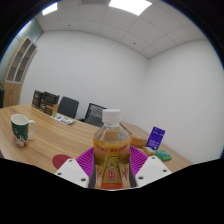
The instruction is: Pour water
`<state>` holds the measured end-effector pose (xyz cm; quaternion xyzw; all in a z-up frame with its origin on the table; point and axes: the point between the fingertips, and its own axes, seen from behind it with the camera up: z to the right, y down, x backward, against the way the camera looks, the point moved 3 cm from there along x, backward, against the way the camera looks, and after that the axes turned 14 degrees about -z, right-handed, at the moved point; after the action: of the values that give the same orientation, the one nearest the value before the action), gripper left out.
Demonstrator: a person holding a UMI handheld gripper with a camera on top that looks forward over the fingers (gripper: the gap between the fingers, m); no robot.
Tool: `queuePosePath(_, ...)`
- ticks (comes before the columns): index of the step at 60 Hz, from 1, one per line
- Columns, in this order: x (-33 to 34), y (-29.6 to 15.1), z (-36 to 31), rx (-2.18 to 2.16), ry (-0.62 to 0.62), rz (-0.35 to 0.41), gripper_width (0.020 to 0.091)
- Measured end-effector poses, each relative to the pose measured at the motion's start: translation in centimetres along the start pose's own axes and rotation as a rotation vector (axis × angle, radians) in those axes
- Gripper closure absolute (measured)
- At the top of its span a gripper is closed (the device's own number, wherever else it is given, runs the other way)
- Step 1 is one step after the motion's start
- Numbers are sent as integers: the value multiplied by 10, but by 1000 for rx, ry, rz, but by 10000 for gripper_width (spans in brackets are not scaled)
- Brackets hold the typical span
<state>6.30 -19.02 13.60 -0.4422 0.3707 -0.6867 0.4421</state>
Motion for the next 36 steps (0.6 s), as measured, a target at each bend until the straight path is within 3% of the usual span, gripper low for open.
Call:
queuePosePath(16, 33, -98, -74, 631, 176, 156, 636)
queuePosePath(36, 11, -108, -166, 1512, 430, 264, 636)
